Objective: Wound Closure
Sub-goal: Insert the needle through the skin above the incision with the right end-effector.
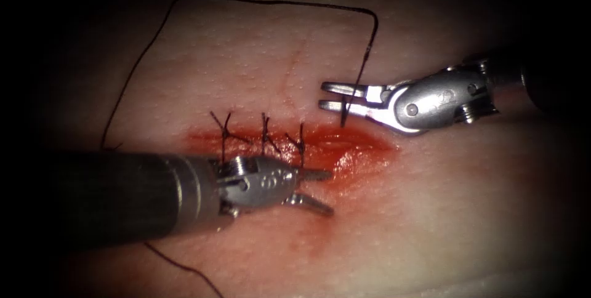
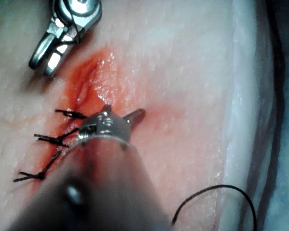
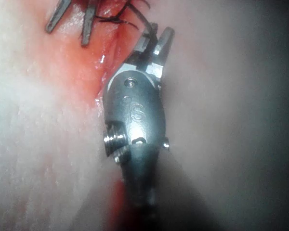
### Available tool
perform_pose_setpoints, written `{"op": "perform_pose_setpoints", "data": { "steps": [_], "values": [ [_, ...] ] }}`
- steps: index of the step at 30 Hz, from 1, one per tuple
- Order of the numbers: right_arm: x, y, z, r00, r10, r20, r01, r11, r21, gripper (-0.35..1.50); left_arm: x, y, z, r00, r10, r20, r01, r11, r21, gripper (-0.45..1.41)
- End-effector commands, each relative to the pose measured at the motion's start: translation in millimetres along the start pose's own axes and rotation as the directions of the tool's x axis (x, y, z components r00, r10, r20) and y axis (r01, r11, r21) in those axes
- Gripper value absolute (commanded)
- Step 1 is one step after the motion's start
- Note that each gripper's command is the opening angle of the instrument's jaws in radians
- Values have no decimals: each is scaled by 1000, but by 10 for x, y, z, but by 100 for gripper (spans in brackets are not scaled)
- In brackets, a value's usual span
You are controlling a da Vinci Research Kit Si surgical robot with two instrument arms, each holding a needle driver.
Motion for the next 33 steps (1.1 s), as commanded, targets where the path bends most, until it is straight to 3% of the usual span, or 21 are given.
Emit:
{"op": "perform_pose_setpoints", "data": {
  "steps": [1,7,15,17,19,21,29,30,33],
  "values": [
    [-4,3,9,1000,1,-4,-1,1000,1,-35,0,-2,7,1000,1,-1,-1,1000,-1,24],
    [-5,15,17,984,176,13,-175,984,-39,-35,0,-1,7,1000,1,-1,-1,1000,-1,25],
    [-12,28,24,888,459,6,-458,886,-74,-35,0,-1,7,1000,1,2,-1,1000,-2,25],
    [-14,27,24,826,564,2,-562,823,-77,-35,0,-1,7,1000,1,2,-1,1000,-2,25],
    [-15,25,24,796,605,2,-603,794,-77,-35,0,-1,6,1000,1,2,-1,1000,-2,25],
    [-18,19,22,711,704,7,-701,709,-78,-35,0,0,6,1000,1,3,-1,1000,-2,25],
    [-20,13,21,555,832,6,-829,553,-87,-35,1,1,6,1000,1,3,-1,1000,-1,25],
    [-20,9,21,511,859,6,-857,510,-78,-35,1,1,5,1000,1,2,-1,1000,-2,25],
    [-21,1,21,443,897,7,-895,442,-64,-35,1,0,5,1000,1,2,-1,1000,-3,25]
  ]
}}
